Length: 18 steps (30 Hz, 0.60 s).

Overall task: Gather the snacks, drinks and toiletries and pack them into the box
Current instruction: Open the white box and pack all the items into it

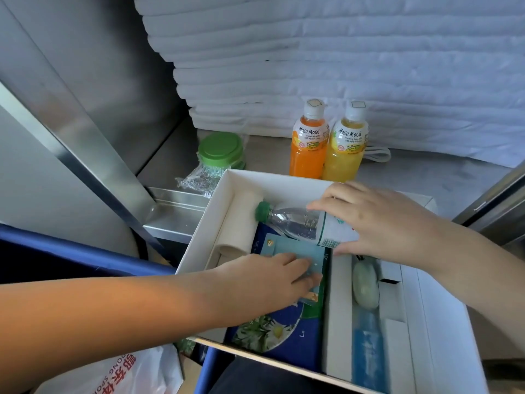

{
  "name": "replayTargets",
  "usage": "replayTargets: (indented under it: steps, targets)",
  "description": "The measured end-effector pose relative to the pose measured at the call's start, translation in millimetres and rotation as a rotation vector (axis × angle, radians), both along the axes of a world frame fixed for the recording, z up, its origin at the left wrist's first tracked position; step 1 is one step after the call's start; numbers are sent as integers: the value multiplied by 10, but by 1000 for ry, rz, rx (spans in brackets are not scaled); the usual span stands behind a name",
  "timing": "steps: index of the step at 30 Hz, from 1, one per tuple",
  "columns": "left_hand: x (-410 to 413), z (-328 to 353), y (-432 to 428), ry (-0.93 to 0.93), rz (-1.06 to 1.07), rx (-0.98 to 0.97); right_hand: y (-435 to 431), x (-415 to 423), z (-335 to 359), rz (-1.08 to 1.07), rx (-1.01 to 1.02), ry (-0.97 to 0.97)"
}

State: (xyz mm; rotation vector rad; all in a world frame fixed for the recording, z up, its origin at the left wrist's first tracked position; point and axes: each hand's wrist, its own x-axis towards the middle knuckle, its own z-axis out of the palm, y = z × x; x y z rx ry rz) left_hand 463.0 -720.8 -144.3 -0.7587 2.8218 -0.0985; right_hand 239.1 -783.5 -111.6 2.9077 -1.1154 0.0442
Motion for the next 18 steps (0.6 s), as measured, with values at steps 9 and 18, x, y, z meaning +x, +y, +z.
replayTargets:
  steps: [9, 18]
  targets:
    - [22, -113, -101, -41, 100, 152, 13, -3, 4, -69, 36, 28]
    - [-179, -27, -214, -137, 161, 67, 17, 10, 14, -91, 79, -17]
